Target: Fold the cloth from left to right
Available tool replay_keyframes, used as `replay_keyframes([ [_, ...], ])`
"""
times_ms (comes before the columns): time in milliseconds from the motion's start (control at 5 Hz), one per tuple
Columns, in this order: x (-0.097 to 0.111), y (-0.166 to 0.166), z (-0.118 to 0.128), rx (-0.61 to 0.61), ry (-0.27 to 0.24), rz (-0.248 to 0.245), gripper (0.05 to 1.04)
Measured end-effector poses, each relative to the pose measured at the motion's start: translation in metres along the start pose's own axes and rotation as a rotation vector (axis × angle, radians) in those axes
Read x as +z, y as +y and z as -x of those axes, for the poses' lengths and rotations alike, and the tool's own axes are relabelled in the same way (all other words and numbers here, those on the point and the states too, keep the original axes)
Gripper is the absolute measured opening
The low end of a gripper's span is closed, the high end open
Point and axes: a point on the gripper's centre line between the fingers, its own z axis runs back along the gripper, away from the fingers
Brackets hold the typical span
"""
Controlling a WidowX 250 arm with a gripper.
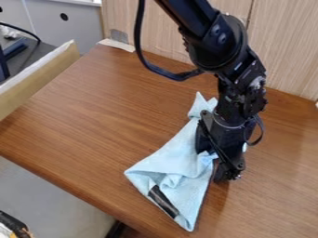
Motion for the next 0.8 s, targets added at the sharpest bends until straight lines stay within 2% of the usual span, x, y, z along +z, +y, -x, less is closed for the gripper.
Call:
replay_keyframes([
  [200,0.017,0.002,0.0,-0.016,-0.013,0.027,1.001],
  [600,0.092,0.022,-0.009,0.007,-0.15,-0.083,1.001],
  [800,0.108,0.023,-0.006,0.003,-0.17,-0.082,1.001],
])
